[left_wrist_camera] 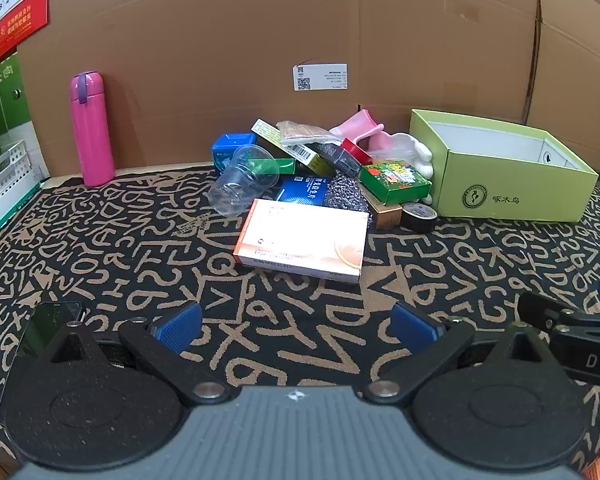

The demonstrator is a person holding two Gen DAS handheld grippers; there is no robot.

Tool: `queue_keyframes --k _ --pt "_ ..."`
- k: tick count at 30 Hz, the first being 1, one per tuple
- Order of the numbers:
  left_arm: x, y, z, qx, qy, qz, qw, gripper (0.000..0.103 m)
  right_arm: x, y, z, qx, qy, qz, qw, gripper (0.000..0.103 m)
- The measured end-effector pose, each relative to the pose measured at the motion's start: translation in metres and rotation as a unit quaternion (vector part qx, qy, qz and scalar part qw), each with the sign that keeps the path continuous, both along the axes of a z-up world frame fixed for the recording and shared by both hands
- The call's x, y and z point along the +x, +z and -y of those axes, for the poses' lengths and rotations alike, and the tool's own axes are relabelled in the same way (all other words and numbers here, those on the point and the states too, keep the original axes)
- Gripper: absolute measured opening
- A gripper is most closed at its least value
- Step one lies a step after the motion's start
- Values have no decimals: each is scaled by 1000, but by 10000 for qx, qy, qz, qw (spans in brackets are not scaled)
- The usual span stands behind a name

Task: Organize objects
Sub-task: 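Move the left tool toward the white-orange medicine box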

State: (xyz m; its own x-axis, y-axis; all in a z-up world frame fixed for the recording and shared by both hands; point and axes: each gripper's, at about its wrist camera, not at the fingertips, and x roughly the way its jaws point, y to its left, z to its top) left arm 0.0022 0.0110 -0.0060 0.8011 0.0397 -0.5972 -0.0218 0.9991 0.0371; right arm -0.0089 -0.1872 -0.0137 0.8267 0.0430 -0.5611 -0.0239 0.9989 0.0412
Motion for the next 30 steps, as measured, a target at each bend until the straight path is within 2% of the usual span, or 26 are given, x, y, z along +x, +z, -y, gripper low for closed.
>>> queue_keyframes --k 30 --pt "21 -11 -14 -59 78 -241 9997 103 21 -17 -8 92 149 -365 9992 103"
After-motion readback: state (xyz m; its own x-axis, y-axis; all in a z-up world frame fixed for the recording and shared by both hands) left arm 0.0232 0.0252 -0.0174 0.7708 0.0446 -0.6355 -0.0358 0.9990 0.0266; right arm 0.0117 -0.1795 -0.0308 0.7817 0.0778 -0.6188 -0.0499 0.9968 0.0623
